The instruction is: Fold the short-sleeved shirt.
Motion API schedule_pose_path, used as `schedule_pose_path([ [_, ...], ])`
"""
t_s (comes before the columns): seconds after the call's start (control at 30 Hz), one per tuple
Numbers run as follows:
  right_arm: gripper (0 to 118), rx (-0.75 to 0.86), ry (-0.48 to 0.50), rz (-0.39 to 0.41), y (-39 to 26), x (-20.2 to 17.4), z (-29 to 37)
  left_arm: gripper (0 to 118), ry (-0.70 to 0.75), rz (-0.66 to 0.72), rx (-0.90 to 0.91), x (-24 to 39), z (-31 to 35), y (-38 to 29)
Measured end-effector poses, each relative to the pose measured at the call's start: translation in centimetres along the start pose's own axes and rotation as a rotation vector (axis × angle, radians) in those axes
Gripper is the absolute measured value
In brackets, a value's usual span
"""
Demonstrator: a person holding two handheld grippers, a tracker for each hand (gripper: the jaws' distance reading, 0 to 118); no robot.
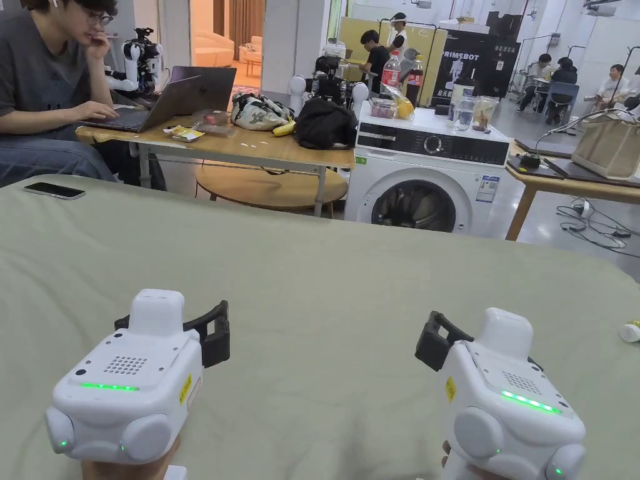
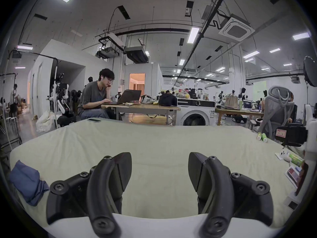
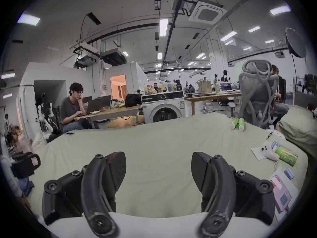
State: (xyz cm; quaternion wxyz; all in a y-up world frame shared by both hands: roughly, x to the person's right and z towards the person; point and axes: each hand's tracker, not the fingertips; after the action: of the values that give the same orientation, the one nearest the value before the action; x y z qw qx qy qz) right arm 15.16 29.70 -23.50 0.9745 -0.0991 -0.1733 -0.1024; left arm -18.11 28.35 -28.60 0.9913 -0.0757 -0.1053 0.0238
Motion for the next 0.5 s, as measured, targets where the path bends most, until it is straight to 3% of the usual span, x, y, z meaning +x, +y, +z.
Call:
schedule_pose_path([
  [0.43,84,0.013,-0.036,0.086,-0.53,-1.06,-0.15,69,0.030,-0.012,0.046,-0.01,0.26,0.51],
  [0.5,84,0.009,-0.028,0.082,-0.61,-1.01,-0.18,82,0.032,-0.012,0.046,-0.01,0.23,0.47],
])
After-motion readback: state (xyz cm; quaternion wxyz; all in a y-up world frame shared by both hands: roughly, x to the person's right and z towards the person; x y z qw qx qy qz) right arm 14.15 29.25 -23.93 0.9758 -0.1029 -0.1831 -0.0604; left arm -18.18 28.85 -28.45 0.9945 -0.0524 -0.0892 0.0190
